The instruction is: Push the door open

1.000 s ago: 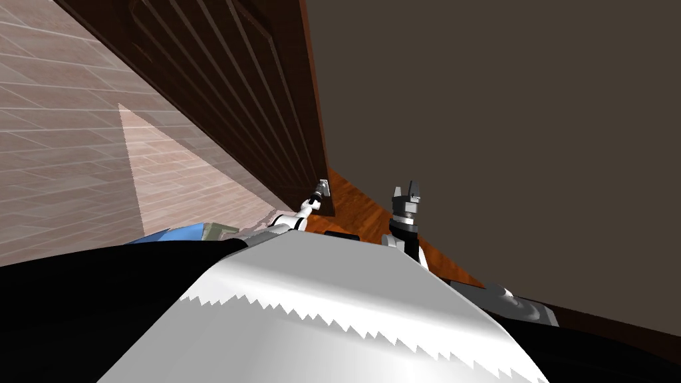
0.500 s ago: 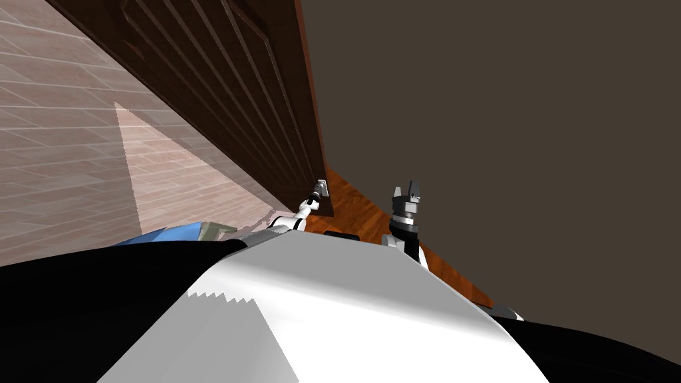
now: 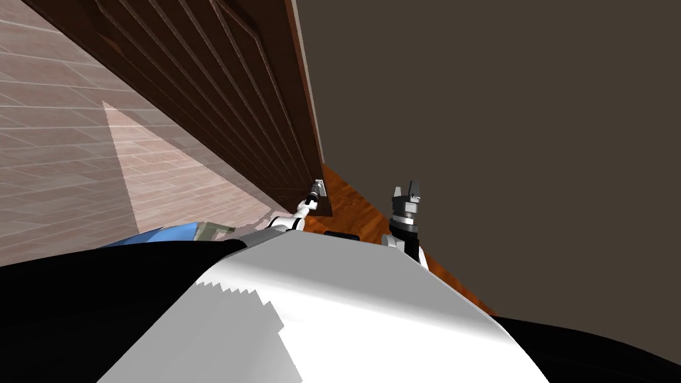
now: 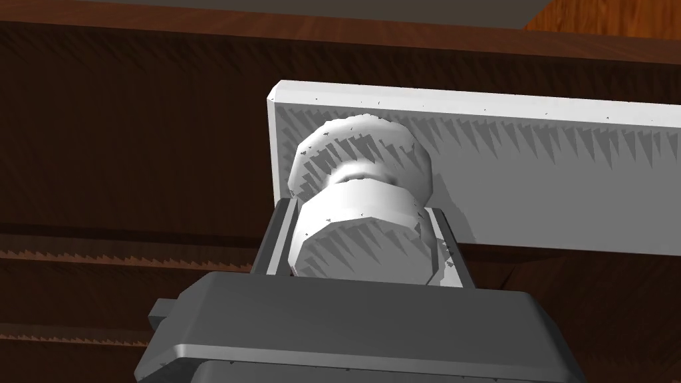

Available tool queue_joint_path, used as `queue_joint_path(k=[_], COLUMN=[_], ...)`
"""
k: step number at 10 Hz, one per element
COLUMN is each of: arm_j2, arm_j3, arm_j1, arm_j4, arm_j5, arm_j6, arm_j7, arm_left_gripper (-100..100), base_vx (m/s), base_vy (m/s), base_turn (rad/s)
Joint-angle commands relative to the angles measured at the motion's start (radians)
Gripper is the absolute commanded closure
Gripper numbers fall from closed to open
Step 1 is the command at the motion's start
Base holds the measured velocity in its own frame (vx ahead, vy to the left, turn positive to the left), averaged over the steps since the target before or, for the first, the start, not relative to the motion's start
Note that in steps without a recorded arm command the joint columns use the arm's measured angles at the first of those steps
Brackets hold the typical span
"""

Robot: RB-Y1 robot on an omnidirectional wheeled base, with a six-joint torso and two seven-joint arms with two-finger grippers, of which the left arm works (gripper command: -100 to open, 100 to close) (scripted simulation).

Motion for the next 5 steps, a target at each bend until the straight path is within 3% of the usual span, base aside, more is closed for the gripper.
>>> queue_joint_path(k=[1, 5], arm_j2=[0.010, 0.023], arm_j3=[0.016, 0.050], arm_j1=[0.003, 0.008], arm_j4=[-0.016, -0.015], arm_j5=[0.006, 0.021], arm_j6=[0.010, 0.011], arm_j7=[-0.007, -0.024], arm_left_gripper=[100, 100], base_vx=[0.151, 0.179], base_vy=[-0.135, -0.112], base_turn=[0.049, 0.059])
